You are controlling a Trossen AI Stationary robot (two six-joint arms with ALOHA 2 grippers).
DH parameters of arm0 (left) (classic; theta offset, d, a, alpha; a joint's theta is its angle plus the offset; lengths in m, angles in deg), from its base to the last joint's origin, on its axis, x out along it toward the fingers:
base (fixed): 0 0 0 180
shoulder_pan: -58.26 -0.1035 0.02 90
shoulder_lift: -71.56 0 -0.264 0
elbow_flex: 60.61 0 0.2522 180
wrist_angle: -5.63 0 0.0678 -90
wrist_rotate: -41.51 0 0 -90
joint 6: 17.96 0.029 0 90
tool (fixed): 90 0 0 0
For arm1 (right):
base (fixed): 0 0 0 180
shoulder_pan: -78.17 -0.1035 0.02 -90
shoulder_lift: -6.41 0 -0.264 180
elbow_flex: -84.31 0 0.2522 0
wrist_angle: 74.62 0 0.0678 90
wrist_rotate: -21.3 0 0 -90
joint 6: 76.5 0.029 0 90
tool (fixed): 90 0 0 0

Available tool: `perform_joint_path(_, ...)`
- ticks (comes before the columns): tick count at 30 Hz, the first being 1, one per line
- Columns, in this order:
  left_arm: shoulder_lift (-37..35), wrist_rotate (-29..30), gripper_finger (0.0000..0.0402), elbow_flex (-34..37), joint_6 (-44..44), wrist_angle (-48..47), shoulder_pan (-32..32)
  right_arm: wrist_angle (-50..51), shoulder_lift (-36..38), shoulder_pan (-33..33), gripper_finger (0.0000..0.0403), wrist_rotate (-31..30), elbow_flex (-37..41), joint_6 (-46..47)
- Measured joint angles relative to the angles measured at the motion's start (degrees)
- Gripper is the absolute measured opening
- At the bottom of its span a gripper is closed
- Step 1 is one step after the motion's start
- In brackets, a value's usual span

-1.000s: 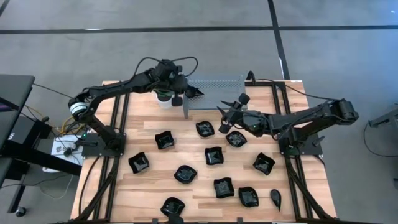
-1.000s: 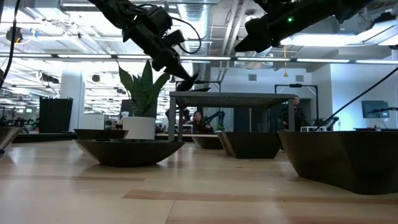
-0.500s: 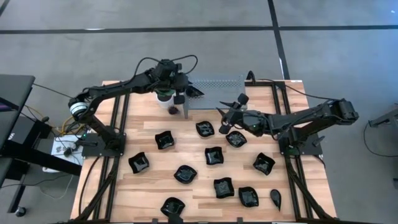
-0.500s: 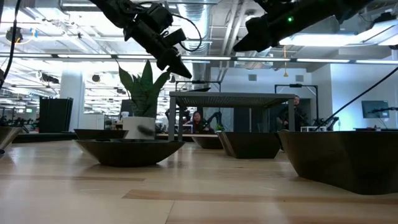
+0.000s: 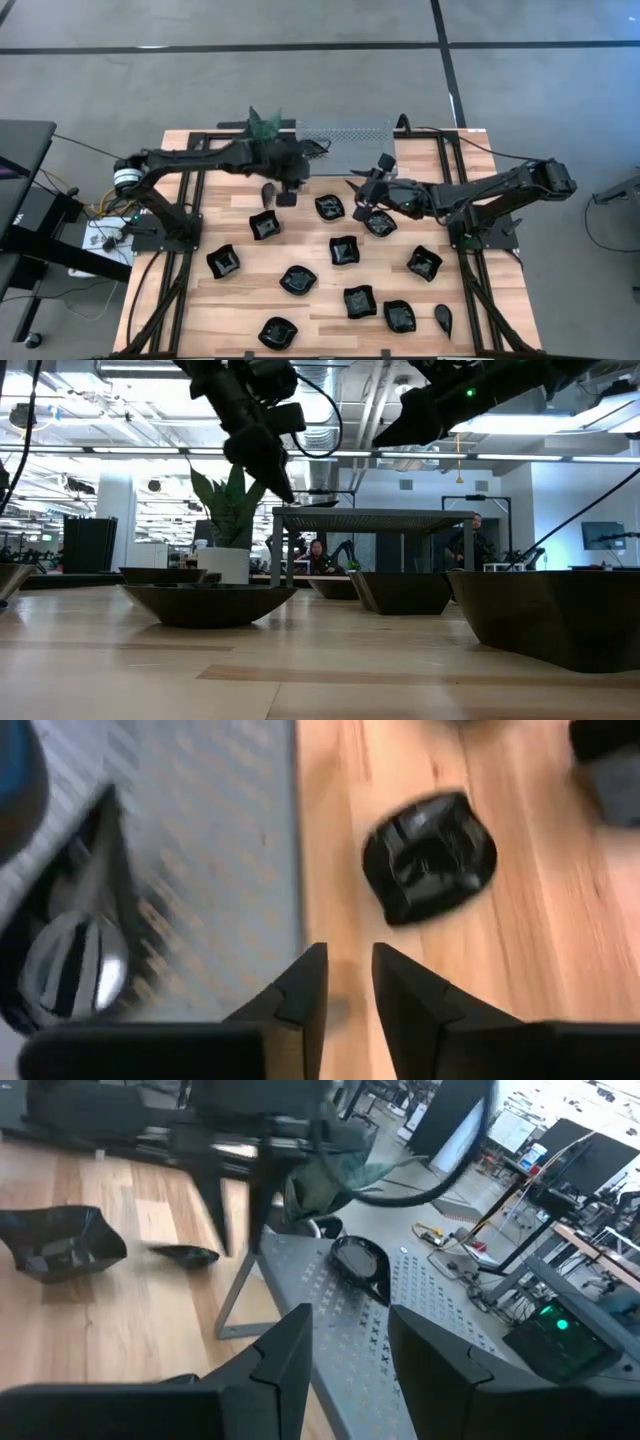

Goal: Pick & Place Mini shaped plates
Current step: Stack the top drop-shaped plate on top of the drop-shaped plate on the shelf

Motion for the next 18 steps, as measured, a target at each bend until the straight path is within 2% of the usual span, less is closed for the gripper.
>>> perform_joint_path(9,-1.8,14.6,0.0094,0.0,-1.9,-16.7,9.9,3.3,0.0,0.0,0.0128,0.0,0.0,2.7)
perform_joint_path(14,-3.5,17.0,0.0093,0.6,-2.8,-29.5,9.3,3.6,0.0,-0.1,0.0128,0.0,0.0,3.0)
perform_joint_path(18,-5.5,17.2,0.0093,6.0,2.4,-30.0,6.4,3.4,0.0,-0.5,0.0128,0.0,0.0,3.0)
